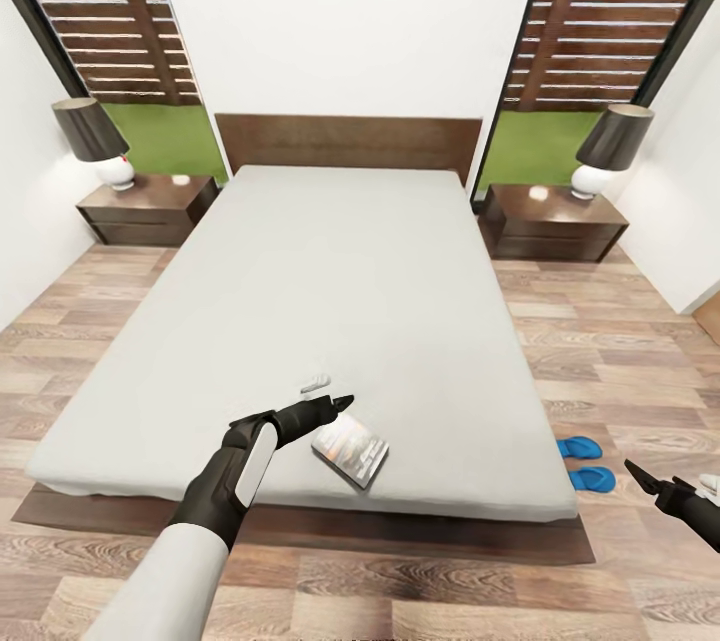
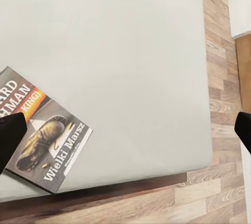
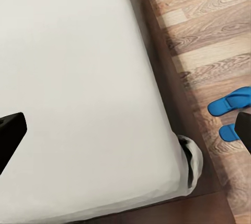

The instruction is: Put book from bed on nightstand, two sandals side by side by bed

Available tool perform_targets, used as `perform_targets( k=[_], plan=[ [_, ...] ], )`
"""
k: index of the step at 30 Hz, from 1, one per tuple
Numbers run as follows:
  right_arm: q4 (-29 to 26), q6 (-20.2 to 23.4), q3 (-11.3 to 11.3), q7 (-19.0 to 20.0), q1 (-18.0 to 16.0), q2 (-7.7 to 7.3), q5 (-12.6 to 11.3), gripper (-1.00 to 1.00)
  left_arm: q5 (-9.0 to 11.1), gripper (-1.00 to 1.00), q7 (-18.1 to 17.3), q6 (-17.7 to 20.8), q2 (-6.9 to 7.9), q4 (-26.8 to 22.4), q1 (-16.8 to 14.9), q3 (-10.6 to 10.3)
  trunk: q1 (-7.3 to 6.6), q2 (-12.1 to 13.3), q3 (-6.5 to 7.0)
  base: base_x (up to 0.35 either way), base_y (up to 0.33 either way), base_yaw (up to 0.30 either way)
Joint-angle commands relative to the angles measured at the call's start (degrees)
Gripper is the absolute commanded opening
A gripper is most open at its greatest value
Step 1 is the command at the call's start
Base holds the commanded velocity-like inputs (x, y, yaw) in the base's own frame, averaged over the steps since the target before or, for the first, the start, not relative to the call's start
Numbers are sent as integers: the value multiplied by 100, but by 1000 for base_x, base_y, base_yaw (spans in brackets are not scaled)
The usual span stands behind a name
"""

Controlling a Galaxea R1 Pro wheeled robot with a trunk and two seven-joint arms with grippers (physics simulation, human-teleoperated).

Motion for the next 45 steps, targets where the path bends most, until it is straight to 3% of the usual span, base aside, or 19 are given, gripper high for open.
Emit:
perform_targets(
  k=[1,26,37,42,45],
  plan=[
    [9,-2,-2,32,-5,-1,-35,100,36,100,0,42,-3,-5,-3,9,2,-9,-18,0,0,0],
    [9,-2,-2,32,-5,-1,-9,100,36,100,0,37,-3,-5,-3,9,2,-9,-239,56,0,0],
    [9,-2,1,32,-5,-1,-9,100,30,100,0,29,21,-5,-3,47,2,-9,-252,90,0,0],
    [9,-2,0,32,-5,-1,-9,100,14,100,7,22,32,-5,-3,503,2,-9,-252,1,0,0],
    [9,-2,-1,32,-4,-1,-9,100,4,100,8,21,32,-5,-3,645,2,-9,-252,0,0,0]
  ],
)
